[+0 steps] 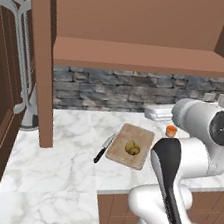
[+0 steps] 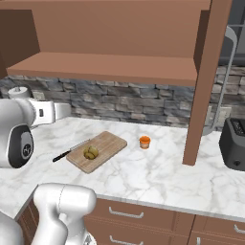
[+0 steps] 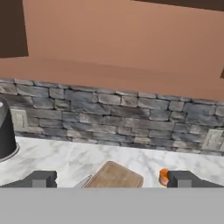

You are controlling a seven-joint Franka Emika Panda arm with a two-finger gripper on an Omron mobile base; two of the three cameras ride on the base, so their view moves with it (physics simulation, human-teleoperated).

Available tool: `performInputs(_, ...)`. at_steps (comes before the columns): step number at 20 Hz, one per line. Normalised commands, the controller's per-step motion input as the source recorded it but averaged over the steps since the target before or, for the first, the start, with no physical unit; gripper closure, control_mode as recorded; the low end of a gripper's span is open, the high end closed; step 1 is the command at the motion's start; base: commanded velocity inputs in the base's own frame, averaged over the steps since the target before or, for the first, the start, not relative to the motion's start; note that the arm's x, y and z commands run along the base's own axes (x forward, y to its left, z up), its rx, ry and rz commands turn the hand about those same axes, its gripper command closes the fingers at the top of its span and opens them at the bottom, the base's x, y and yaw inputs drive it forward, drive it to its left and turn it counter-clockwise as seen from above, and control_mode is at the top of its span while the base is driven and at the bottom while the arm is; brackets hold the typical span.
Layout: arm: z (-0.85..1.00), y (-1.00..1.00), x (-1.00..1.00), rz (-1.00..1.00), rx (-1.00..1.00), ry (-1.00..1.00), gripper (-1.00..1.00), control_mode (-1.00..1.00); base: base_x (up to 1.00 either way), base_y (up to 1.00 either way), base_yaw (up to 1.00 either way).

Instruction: Pick the bread, place it on the cutting board, pick the jam, place it on the counter, and close the cabinet.

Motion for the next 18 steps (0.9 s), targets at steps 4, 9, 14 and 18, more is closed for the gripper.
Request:
performInputs(4, 0.0, -0.15, -0.47, 0.0, 0.0, -0.24, -1.0, -1.0, 0.0, 0.0, 0.0)
performInputs(9, 0.0, -0.13, -0.51, 0.0, 0.0, -0.2, -1.0, -1.0, 0.0, 0.0, 0.0)
performInputs(14, 0.0, -0.07, -0.47, 0.0, 0.0, -0.12, -1.0, -1.0, 0.0, 0.0, 0.0)
performInputs(18, 0.0, -0.09, -0.51, 0.0, 0.0, -0.1, -1.0, -1.0, 0.0, 0.0, 0.0)
